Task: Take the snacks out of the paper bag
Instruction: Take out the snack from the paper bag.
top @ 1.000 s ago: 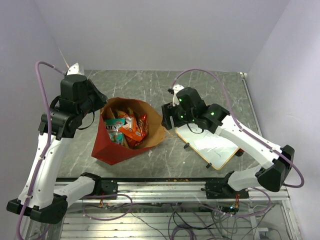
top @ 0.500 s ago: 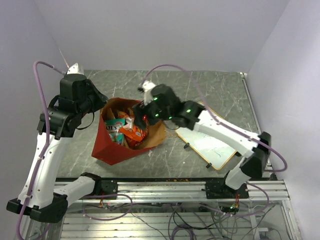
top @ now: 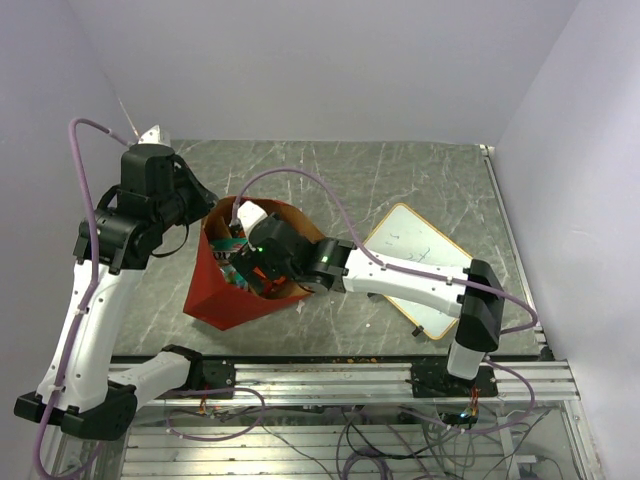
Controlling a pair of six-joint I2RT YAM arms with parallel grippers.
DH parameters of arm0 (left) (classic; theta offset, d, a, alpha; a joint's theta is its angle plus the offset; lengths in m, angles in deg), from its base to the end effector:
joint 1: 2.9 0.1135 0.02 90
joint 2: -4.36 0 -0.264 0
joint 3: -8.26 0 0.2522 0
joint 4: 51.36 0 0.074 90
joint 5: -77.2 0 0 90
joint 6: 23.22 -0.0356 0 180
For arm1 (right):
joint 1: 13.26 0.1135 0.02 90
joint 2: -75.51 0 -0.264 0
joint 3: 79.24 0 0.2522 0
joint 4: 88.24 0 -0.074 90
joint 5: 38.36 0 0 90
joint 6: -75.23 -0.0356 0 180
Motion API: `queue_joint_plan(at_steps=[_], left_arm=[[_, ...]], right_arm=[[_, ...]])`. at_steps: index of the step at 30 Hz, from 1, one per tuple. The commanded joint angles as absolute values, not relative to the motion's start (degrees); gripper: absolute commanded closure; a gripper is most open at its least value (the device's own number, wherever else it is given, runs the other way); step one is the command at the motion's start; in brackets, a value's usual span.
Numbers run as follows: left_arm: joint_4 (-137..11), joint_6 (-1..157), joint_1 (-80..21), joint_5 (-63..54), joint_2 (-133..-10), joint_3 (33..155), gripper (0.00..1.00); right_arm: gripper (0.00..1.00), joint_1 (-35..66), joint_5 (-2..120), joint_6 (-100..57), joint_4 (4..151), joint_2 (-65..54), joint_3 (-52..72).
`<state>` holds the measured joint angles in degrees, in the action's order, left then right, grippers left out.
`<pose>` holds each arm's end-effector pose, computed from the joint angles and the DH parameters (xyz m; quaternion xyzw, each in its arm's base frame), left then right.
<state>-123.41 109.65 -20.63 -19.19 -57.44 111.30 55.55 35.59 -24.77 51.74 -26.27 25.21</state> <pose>0.1715 -0.0507 0.4564 -0.2158 0.8414 -0.2069 0.4502 0.1580 0.3804 0.3180 -0.3818 0.8036 0.1821 0.4187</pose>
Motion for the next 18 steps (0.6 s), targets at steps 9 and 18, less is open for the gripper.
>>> queue_joint_plan(at_steps=[9, 18], left_arm=[[-122.5, 110.4, -20.6, -16.4, -56.6, 113.8, 0.93], [-132.4, 112.8, -20.6, -17.9, -56.8, 114.9, 0.93]], right_arm=[[0.22, 56.3, 21.7, -26.2, 62.7, -30.2, 23.4], [0.71, 56.2, 21.7, -27.1, 65.9, -27.4, 21.0]])
